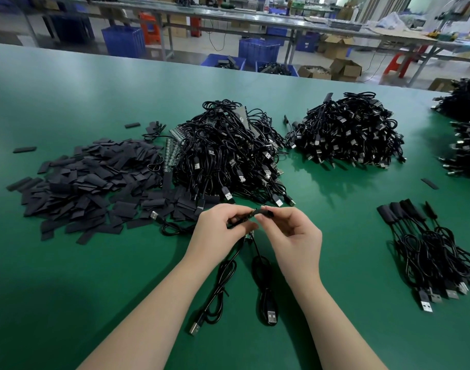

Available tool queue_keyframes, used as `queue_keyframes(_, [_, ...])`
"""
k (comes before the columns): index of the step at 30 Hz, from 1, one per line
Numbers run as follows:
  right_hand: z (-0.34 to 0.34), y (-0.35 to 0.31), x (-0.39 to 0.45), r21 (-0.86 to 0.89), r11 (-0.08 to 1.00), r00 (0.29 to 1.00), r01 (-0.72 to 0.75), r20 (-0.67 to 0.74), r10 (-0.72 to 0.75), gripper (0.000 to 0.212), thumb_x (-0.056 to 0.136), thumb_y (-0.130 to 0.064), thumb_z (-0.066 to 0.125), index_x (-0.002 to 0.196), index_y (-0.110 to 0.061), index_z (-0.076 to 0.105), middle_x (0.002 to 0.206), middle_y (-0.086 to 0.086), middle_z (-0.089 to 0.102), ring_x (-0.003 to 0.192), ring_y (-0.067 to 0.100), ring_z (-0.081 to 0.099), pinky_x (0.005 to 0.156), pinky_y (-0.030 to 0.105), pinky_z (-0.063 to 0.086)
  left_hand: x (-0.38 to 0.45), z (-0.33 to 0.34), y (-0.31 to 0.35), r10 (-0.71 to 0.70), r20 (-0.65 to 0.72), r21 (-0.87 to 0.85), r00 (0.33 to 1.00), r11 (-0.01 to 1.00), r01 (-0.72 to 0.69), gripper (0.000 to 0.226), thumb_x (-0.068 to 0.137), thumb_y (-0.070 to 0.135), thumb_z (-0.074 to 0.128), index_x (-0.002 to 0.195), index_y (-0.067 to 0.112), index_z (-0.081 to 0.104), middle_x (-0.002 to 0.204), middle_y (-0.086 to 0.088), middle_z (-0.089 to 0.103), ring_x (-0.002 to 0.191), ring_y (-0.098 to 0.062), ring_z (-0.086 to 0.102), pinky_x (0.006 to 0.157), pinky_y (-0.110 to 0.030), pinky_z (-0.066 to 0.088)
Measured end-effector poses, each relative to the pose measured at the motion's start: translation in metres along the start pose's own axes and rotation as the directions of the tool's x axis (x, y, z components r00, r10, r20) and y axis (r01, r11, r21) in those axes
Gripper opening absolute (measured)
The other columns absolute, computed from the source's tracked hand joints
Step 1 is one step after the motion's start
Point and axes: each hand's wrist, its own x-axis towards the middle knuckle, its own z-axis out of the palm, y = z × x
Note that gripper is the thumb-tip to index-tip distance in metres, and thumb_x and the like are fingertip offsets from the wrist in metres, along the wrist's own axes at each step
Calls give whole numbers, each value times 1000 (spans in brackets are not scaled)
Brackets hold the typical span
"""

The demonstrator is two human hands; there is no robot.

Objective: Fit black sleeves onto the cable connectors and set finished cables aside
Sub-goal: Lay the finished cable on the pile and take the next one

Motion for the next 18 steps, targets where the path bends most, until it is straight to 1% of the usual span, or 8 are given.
queue_keyframes(2, [0, 0, 0, -14, 1000, 1000, 6, 0, -6, 23, 80, -7, 80, 85, -28, 74, 83, -13, 75, 79, 5, 72, 75, 16, 54, 0, 0, 0, -3, -3, -4, 1000, 1000, 3, 24, 79, 28, 80, 100, 39, 73, 93, 15, 68, 87, -2, 62, 79, -20, 51])
queue_keyframes(6, [0, 1, 0, -41, 999, 1000, 11, 3, -11, 22, 81, -6, 79, 86, -26, 75, 83, -13, 75, 79, 4, 72, 76, 17, 55, -1, 0, 1, -8, 3, -18, 1000, 1000, 8, 25, 78, 27, 81, 101, 33, 75, 94, 13, 69, 87, -3, 63, 81, -22, 52])
queue_keyframes(9, [-1, 2, 1, -34, 999, 1000, 11, -3, -11, 19, 81, -5, 78, 86, -23, 75, 84, -13, 75, 80, 4, 72, 76, 15, 53, -1, -1, 3, 21, 0, -12, 1000, 1000, -21, 25, 77, 23, 81, 101, 30, 76, 93, 11, 69, 89, -4, 63, 81, -20, 51])
queue_keyframes(12, [-1, 2, 1, -25, 1000, 1000, 1, -8, -1, 18, 81, -4, 78, 86, -21, 75, 85, -12, 75, 80, 4, 72, 76, 15, 53, -1, -1, 4, 15, 10, -11, 1000, 1000, -15, 26, 77, 22, 81, 102, 27, 76, 94, 10, 69, 90, -4, 63, 82, -19, 50])
queue_keyframes(18, [-2, 1, 3, -2, 1000, 1000, -20, 0, 20, 20, 81, -4, 78, 87, -22, 73, 86, -11, 75, 82, 6, 72, 77, 16, 55, -1, -1, 4, 29, 6, -30, 1000, 999, -28, 26, 77, 19, 81, 101, 26, 77, 92, 11, 69, 89, -2, 62, 80, -15, 49])
